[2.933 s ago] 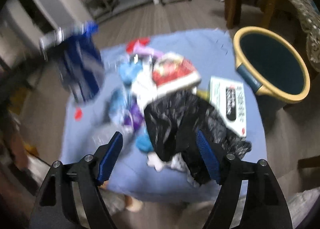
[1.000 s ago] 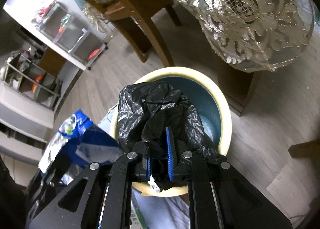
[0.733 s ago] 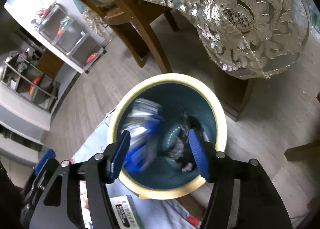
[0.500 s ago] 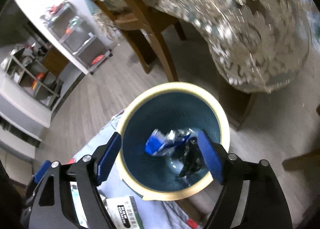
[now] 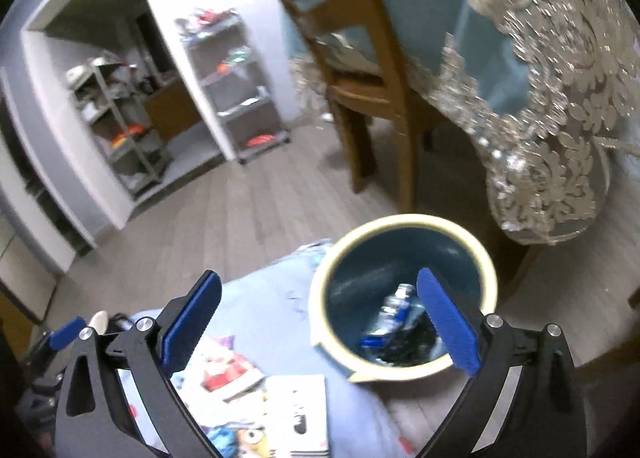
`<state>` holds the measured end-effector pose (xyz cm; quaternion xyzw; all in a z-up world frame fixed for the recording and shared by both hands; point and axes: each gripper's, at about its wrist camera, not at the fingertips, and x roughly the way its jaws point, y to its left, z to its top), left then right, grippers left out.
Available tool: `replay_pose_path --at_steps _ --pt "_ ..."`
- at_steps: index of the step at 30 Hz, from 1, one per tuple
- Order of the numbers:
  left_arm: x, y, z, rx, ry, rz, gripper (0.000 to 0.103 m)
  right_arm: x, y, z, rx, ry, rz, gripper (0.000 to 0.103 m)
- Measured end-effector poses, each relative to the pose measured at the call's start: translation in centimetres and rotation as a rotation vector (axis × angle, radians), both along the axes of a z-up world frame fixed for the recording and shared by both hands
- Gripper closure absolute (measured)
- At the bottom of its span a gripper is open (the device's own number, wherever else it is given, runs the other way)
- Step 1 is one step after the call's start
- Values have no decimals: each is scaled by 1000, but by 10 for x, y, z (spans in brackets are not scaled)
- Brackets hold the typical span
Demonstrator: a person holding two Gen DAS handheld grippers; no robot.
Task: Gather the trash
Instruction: 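Move both tools back over the remaining trash on the cloth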
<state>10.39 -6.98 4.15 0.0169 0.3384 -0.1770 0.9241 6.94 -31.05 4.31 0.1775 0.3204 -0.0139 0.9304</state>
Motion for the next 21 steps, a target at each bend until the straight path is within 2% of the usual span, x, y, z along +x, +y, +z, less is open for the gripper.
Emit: replay_pose_path --at_steps 8,15,21 --pt "-47 52 -3 -8 -3 69 6 -34 67 1 -56 -20 104 5" --pt "-65 90 -24 -18 47 148 6 -34 109 -24 -79 87 191 5" --pt "-64 117 -34 -22 59 227 6 -31 116 -38 -60 128 174 5"
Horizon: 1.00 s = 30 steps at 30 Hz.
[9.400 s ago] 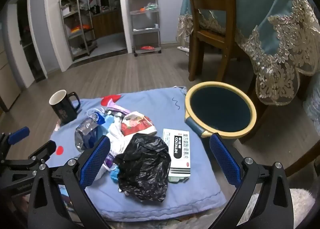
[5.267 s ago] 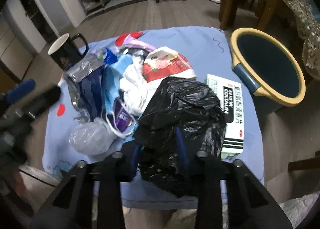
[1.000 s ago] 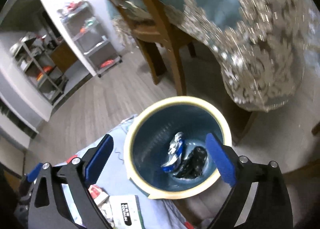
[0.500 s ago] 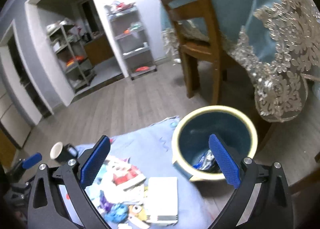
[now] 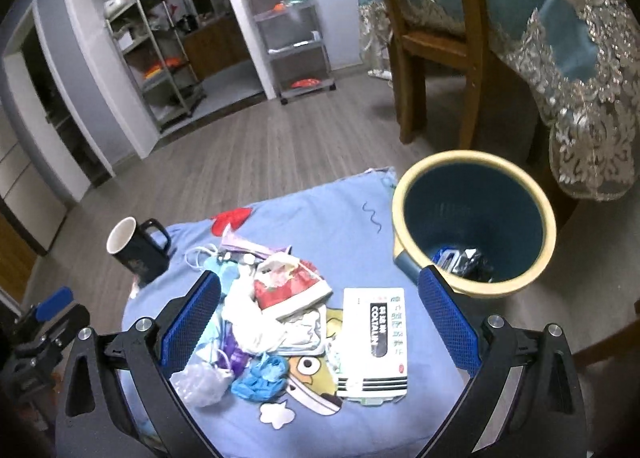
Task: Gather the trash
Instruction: 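Move both tools back over the remaining trash on the cloth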
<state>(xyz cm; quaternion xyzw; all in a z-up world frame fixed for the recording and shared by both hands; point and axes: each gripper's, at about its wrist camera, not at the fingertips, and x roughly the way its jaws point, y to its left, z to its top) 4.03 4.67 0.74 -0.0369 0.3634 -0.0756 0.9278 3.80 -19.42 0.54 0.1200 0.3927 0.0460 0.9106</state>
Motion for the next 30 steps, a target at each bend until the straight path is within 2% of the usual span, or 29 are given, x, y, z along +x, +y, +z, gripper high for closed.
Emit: replay_pose_path --at_steps 6,11,15,20,25,30 --pt "6 17 -10 76 -15 63 6 7 -3 -11 -28 18 -41 5" --pt "17 32 -23 72 28 111 6 18 0 -33 23 115 -21 5" --pt "20 30 -35 23 77 80 6 30 2 -59 15 223 -42 5" --pt "16 8 -47 43 91 6 6 38 2 -90 5 329 -77 5" --pt "2 -17 -57 43 100 -37 6 40 2 -98 5 349 -80 5" --pt "-14 -42 -73 76 135 -78 8 40 0 -96 12 350 -83 5"
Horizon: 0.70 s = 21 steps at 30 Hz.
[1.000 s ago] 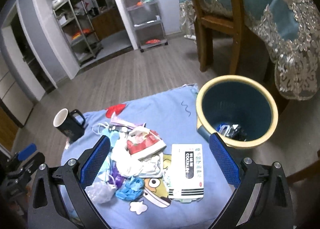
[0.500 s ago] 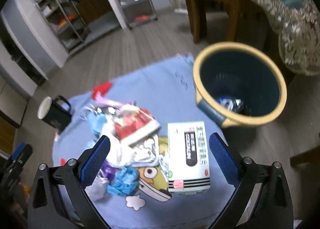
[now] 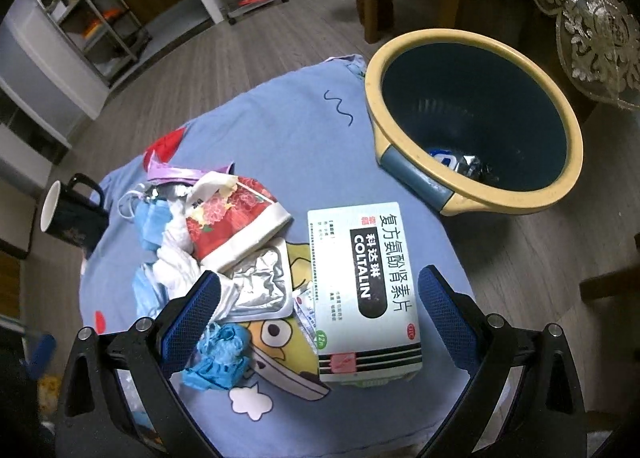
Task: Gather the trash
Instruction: 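Move both tools back over the remaining trash on the cloth, then grasp the white COLTALIN box with the right tool while the left tool grasps plastic wrap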
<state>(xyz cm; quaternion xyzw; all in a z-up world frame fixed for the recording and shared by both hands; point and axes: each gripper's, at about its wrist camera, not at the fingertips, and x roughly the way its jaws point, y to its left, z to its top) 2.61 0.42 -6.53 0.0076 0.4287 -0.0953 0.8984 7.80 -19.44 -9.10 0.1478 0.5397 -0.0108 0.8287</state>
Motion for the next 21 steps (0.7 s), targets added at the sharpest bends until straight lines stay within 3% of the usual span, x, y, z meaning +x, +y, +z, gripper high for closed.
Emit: replay_pose_path --at_steps 4,7,11,15,21 --pt "2 -13 -20 59 78 -49 28 1 -3 -1 6 4 -11 5" --pt "6 -13 -36 80 165 -57 49 1 -6 -2 13 7 -17 5" --pt "9 -16 -44 115 202 -85 78 2 -8 -6 9 23 -20 5" --pt "11 -12 -27 117 126 -72 86 5 -9 -15 7 56 -29 5" --pt "23 7 1 38 39 -13 86 11 -5 -36 -31 125 -23 5"
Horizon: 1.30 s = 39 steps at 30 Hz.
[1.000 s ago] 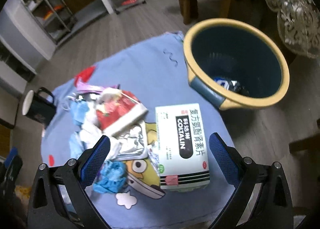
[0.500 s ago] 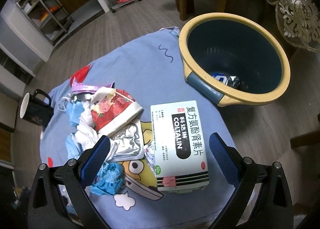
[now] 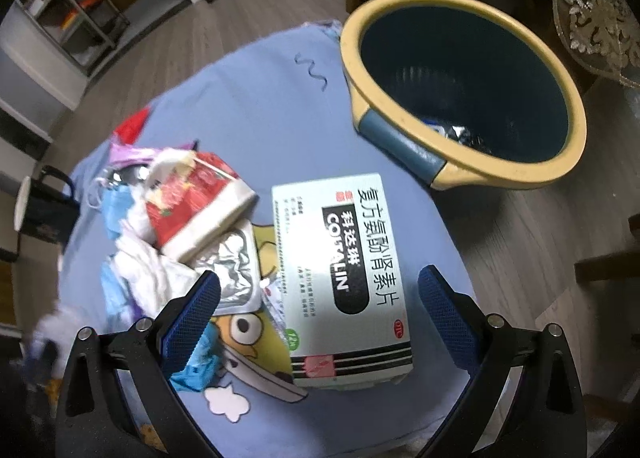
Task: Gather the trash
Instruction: 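Grasp the white COLTALIN box with the right tool while the left tool grasps plastic wrap, then carry the COLTALIN box and plastic wrap over the bin and release both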
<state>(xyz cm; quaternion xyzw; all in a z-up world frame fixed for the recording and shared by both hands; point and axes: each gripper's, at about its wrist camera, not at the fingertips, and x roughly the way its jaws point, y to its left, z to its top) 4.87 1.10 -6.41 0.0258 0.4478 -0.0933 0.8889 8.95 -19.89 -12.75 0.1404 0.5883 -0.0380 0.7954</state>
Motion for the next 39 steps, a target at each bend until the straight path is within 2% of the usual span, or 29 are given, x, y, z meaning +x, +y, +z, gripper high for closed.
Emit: replay_pose_path --at_steps 4,11,12,15,20,27,33,39 --pt "6 6 3 -18 -7 23 86 5 3 -16 -17 53 1 5" --pt "8 3 11 -37 -39 -2 86 13 8 -33 -40 99 15 8" --pt "9 2 12 -40 -42 -7 86 13 9 -34 -45 100 19 10" --pt "10 -2 14 -36 -50 -20 86 14 11 -34 -63 89 35 30" --pt "11 -3 13 -40 -44 -19 86 13 15 -30 -57 75 17 31" --pt "11 -2 13 -39 -48 -15 86 7 11 5 -1 -5 -5 31" --pt "11 -4 16 -33 -58 -17 86 4 -1 53 60 -125 -9 31" --pt "10 -12 20 -14 -75 -41 86 -4 -36 110 21 -285 0 31"
